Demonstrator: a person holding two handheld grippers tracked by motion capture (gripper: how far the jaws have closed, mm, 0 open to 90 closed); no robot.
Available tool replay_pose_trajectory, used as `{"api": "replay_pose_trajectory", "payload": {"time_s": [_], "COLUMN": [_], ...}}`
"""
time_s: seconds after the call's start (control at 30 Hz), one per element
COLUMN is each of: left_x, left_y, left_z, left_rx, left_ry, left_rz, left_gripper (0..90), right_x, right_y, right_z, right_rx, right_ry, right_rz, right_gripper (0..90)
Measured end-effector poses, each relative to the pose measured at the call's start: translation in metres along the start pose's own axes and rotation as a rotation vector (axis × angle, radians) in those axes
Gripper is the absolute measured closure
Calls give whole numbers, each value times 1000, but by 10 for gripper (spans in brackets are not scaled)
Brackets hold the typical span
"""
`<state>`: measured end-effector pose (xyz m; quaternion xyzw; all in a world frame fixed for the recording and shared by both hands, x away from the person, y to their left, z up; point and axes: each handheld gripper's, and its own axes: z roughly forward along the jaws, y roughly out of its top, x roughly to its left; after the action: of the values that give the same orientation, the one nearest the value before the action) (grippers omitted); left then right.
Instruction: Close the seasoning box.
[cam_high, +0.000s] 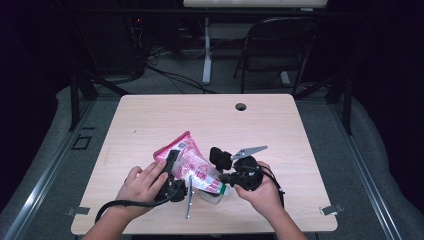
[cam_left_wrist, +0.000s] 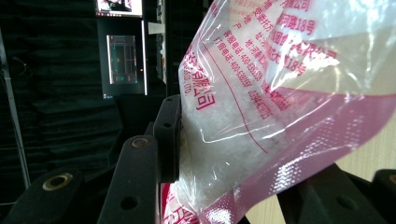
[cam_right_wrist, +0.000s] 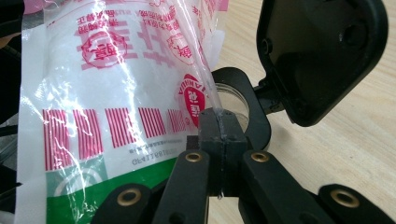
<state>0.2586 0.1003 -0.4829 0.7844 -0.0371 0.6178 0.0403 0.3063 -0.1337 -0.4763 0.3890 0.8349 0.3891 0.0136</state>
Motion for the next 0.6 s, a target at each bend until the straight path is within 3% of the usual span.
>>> {"api": "replay_pose_trajectory", "payload": {"time_s": [0.6], "left_x": [-2], "left_y": [1], "left_z": [-1], "left_rx": [-1], "left_ry": [26], "left_rz": [41], "left_gripper": [634], "right_x": [-1], "right_y": [-1], "right_z": [4], "right_rx": [2], "right_ry": [-1], "right_rz": [10], "right_gripper": [900]}}
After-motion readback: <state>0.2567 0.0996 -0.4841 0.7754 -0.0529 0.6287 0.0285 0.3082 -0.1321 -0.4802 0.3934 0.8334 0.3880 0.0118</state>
